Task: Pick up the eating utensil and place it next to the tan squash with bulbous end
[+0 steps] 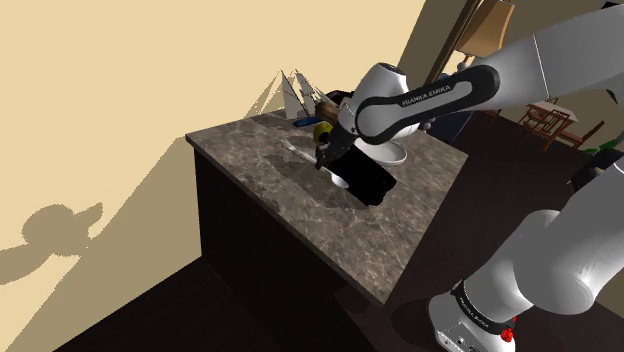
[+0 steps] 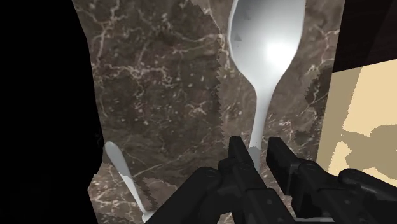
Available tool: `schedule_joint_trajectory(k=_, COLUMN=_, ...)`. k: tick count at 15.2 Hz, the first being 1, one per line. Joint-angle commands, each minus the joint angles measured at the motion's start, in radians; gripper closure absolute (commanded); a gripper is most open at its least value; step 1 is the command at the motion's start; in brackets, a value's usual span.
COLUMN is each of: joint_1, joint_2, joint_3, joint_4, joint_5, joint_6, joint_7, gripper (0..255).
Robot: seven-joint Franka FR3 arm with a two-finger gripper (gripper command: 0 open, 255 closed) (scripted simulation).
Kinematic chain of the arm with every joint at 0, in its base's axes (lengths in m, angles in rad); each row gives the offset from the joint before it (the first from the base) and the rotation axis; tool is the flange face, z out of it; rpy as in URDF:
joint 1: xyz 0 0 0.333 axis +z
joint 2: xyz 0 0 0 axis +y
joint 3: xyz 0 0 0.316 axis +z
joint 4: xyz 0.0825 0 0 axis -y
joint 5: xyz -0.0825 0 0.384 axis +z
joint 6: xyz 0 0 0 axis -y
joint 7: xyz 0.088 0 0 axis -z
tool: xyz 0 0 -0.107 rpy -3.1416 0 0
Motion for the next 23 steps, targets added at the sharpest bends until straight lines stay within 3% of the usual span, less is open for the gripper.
schedule_joint_trajectory(k=1, joint_1=0.0, joint_2=-0.019, joint_3=0.001, joint_4=0.011, joint_5=-0.008, joint_6=-0.03, joint_7=0.01, gripper=255)
schedule_joint_trajectory(k=17, joint_1=-0.006, joint_2=-0.135, joint_3=-0.001, joint_4=0.111, joint_5=-0.04, joint_6=-0.245, joint_7=0.045, gripper=255)
schedule_joint_trajectory(k=23, joint_1=-0.064, joint_2=-0.081, joint_3=-0.091, joint_4=0.176, joint_5=-0.007, joint_6=-0.272, joint_7=-0.123, gripper=255)
